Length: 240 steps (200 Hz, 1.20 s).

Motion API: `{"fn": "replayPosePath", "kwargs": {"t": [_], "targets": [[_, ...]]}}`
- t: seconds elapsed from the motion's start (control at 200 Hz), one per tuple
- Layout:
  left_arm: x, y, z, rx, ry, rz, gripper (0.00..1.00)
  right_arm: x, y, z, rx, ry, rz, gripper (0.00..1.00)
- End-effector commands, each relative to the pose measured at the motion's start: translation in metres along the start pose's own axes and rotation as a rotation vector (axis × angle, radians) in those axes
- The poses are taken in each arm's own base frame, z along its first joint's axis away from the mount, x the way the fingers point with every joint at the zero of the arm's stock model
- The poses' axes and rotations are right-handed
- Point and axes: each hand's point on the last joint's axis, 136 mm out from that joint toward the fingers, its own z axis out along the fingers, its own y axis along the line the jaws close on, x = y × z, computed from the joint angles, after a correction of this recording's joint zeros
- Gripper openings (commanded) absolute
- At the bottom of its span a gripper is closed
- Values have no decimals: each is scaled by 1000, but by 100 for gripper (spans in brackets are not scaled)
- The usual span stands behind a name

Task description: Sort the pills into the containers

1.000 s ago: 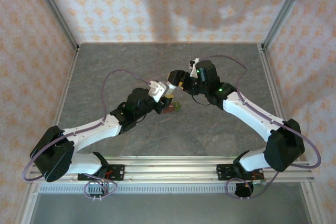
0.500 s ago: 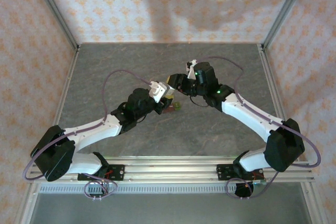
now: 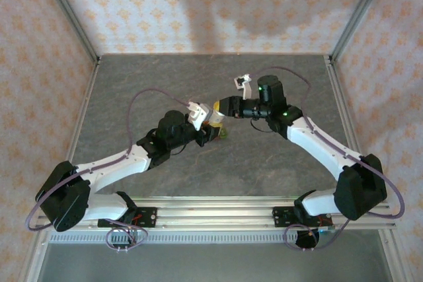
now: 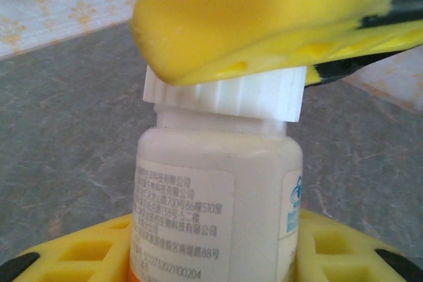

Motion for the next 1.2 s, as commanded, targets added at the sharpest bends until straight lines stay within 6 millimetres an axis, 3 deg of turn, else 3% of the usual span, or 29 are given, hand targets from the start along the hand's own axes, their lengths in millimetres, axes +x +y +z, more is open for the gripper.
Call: {"fn": "replayPosePath", "kwargs": {"t": [0.0, 0.15, 0.265, 0.39, 0.561, 0.666, 1.196], "targets": [[-45, -15, -14, 75, -121, -15, 0, -9, -17, -11, 47, -37, -45, 42], [-39, -4, -10, 16, -93, 12, 0, -21, -14, -22, 90, -103, 16, 73], [-31, 9, -7, -57, -65, 50, 0, -30, -6, -36, 117, -161, 71, 81], [-24, 20, -5, -113, -50, 81, 0, -37, -5, -47, 160, -212, 157, 83], [-22, 27, -1, -149, -46, 105, 0, -37, -30, -52, 275, -264, 307, 83], [-20, 28, 1, -151, -40, 105, 0, -35, -35, -48, 291, -275, 327, 84], [-22, 22, 6, -124, -39, 96, 0, -33, -12, -5, 234, -223, 289, 83]]}}
